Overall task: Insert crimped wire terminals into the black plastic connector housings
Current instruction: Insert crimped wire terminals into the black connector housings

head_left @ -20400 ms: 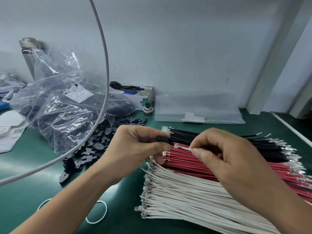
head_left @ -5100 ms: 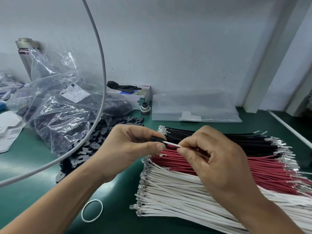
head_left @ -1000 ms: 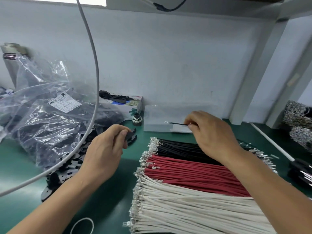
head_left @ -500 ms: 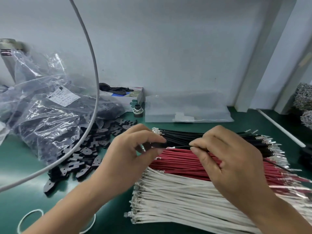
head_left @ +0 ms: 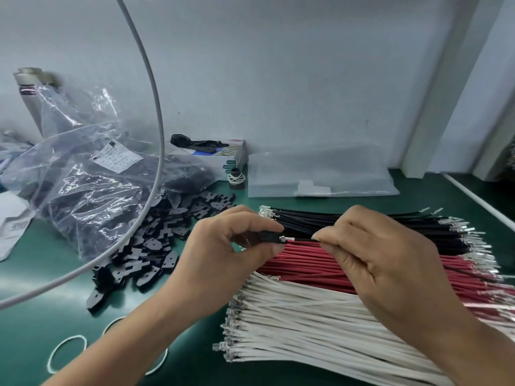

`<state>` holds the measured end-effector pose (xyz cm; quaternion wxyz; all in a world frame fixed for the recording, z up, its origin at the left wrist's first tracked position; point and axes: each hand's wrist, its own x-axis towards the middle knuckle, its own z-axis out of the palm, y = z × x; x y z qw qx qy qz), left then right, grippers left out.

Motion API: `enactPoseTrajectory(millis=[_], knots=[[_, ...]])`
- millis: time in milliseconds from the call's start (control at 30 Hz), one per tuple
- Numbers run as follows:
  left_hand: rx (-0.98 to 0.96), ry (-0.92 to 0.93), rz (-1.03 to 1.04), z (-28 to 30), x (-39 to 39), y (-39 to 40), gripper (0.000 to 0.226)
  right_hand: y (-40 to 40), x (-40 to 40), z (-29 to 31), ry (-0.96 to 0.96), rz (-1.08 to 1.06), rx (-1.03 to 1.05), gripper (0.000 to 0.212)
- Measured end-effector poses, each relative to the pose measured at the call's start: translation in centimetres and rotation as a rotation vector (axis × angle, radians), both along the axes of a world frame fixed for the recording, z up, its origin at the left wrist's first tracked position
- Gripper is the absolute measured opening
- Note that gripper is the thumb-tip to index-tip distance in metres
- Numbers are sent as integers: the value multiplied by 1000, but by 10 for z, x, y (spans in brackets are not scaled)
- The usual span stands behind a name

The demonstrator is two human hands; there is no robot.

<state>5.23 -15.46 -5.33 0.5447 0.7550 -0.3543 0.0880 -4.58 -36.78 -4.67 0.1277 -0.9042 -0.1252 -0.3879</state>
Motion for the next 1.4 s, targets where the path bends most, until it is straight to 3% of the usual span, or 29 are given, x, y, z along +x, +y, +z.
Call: enactPoseTrajectory(millis=[133,267,433,700,1400], knots=[[0,-14,-12,0,0,0,23,1,0,1,67,-9,-23,27],[16,-42,-14,1,-1,0,21,2,-1,3,104,-19,-35,19],[122,-151,-15,1,-3,1,22,2,-4,9,125,-32,-57,22],[23,33,-101,3,-5,-1,14,11,-1,3,113,1,41,19],[23,-2,-41,2,-10,-4,14,23,6,-5,57,30,56,24]])
